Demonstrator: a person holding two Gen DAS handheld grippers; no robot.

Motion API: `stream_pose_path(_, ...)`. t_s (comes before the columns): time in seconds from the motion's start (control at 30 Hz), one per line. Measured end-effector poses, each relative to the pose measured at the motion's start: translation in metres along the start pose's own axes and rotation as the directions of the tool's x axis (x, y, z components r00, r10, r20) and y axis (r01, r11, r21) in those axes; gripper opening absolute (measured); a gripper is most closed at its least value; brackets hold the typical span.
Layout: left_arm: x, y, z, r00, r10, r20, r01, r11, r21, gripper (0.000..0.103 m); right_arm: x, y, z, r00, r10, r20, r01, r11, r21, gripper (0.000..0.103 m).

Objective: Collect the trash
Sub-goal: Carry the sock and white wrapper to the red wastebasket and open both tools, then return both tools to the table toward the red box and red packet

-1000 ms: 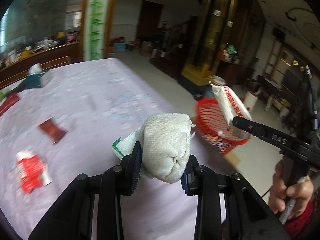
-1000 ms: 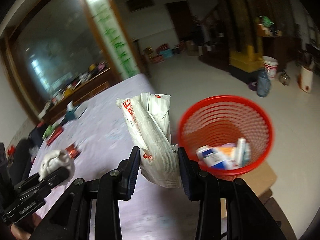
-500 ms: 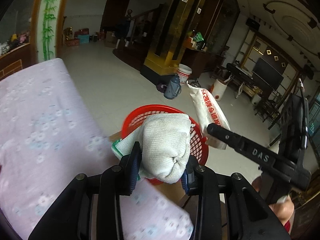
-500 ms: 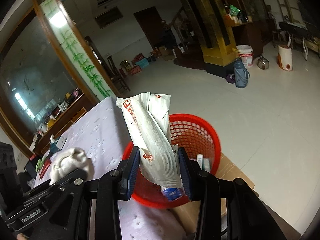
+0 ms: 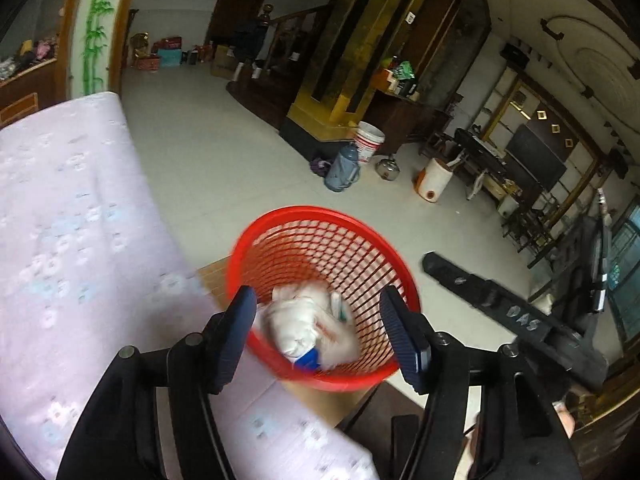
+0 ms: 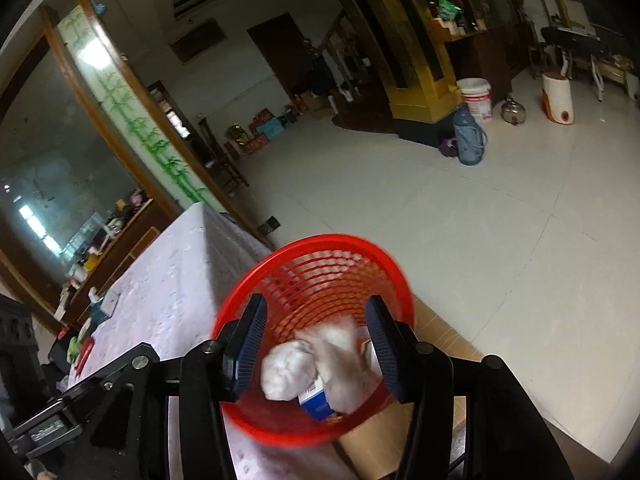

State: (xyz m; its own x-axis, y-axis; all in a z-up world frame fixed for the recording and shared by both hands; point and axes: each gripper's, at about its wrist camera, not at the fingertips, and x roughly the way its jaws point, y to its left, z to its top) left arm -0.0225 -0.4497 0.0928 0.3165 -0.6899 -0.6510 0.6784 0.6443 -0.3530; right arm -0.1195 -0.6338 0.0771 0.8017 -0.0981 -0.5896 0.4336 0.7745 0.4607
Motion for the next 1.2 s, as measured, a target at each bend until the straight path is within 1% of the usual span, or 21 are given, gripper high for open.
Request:
stream_pose_path(0.07,-0.015,0.006,-0.009,0.999,0.031,0.006,-0.031,0.999,0.009,0.067,-0.006,0.007,-0.005,1.0,0.022,-0.001,-0.022,1.0,-0.013,0.055)
stream_pose_path(0.17,-0.037,0.016,-0.025,0.998,0.069,0.012,-0.069,0.998,0.015,0.068,-0.014,0.027,-0.019,0.999,0.051,-0.019,-0.052,0.997,-0.06,0.055)
stream_pose_path(0.33,-0.08,0.041,-0.053,0.992,0.125,0.026,-0.125,0.992,-0.005,0.068,-0.011,0.071,-0.05,0.989,0.114,-0.09,-0.126,0.982,-0.14,0.056)
stream_pose_path(0.5,-0.126,0.069,-0.078,0.976,0.209,0.056,-0.208,0.978,-0.023,0.07,0.005,0.117,-0.083,0.97,0.159,-0.186,-0.198,0.957,-0.211,0.057)
stream_pose_path(0.6,-0.158,0.095,-0.095,0.96,0.271,0.077,-0.267,0.962,-0.055,0.071,0.008,0.137,-0.1,0.961,0.168,-0.22,-0.223,0.941,-0.256,0.057)
stream_pose_path(0.63,-0.173,0.112,-0.104,0.95,0.301,0.084,-0.294,0.952,-0.085,0.071,0.008,0.144,-0.105,0.958,0.173,-0.228,-0.232,0.935,-0.269,0.057)
stream_pose_path(0.7,-0.192,0.137,-0.113,0.936,0.339,0.091,-0.326,0.936,-0.134,0.071,0.008,0.156,-0.115,0.954,0.178,-0.24,-0.246,0.924,-0.292,0.057)
stream_pose_path(0.73,-0.207,0.158,-0.119,0.924,0.37,0.095,-0.351,0.92,-0.174,0.071,0.008,0.162,-0.119,0.952,0.179,-0.247,-0.251,0.919,-0.305,0.057)
stream_pose_path(0.8,-0.228,0.188,-0.125,0.906,0.412,0.098,-0.381,0.893,-0.241,0.071,0.008,0.171,-0.126,0.948,0.181,-0.261,-0.262,0.909,-0.323,0.057)
stream_pose_path(0.83,-0.24,0.206,-0.128,0.901,0.423,0.099,-0.382,0.88,-0.282,0.071,0.008,0.175,-0.129,0.947,0.181,-0.265,-0.265,0.907,-0.328,0.057)
stream_pose_path(0.87,-0.251,0.228,-0.13,0.901,0.42,0.104,-0.37,0.873,-0.319,0.071,0.008,0.178,-0.13,0.946,0.181,-0.269,-0.268,0.903,-0.335,0.057)
stream_pose_path(0.9,-0.261,0.25,-0.131,0.896,0.431,0.107,-0.371,0.858,-0.355,0.071,0.008,0.182,-0.133,0.945,0.181,-0.273,-0.271,0.9,-0.342,0.057)
stream_pose_path(0.97,-0.271,0.28,-0.132,0.875,0.474,0.1,-0.399,0.823,-0.404,0.071,0.009,0.188,-0.138,0.941,0.183,-0.283,-0.279,0.894,-0.35,0.057)
stream_pose_path(1.0,-0.273,0.294,-0.131,0.877,0.471,0.1,-0.395,0.823,-0.408,0.071,0.01,0.19,-0.14,0.94,0.183,-0.287,-0.282,0.892,-0.353,0.057)
stream_pose_path(1.03,-0.272,0.315,-0.129,0.878,0.472,0.085,-0.396,0.814,-0.424,0.071,0.01,0.192,-0.143,0.939,0.181,-0.292,-0.284,0.889,-0.359,0.057)
stream_pose_path(1.07,-0.271,0.327,-0.128,0.874,0.48,0.078,-0.401,0.803,-0.441,0.071,0.011,0.193,-0.145,0.937,0.18,-0.298,-0.286,0.888,-0.361,0.057)
stream_pose_path(1.1,-0.268,0.34,-0.125,0.884,0.46,0.081,-0.381,0.811,-0.445,0.071,0.011,0.194,-0.147,0.935,0.181,-0.304,-0.289,0.886,-0.362,0.057)
stream_pose_path(1.13,-0.261,0.346,-0.12,0.903,0.422,0.077,-0.351,0.83,-0.434,0.071,0.012,0.196,-0.148,0.934,0.181,-0.308,-0.291,0.885,-0.363,0.057)
stream_pose_path(1.17,-0.253,0.355,-0.117,0.92,0.385,0.067,-0.321,0.842,-0.434,0.071,0.012,0.197,-0.15,0.933,0.179,-0.313,-0.292,0.884,-0.365,0.057)
stream_pose_path(1.2,-0.246,0.363,-0.114,0.929,0.366,0.06,-0.303,0.843,-0.444,0.071,0.013,0.198,-0.15,0.933,0.176,-0.313,-0.29,0.884,-0.367,0.057)
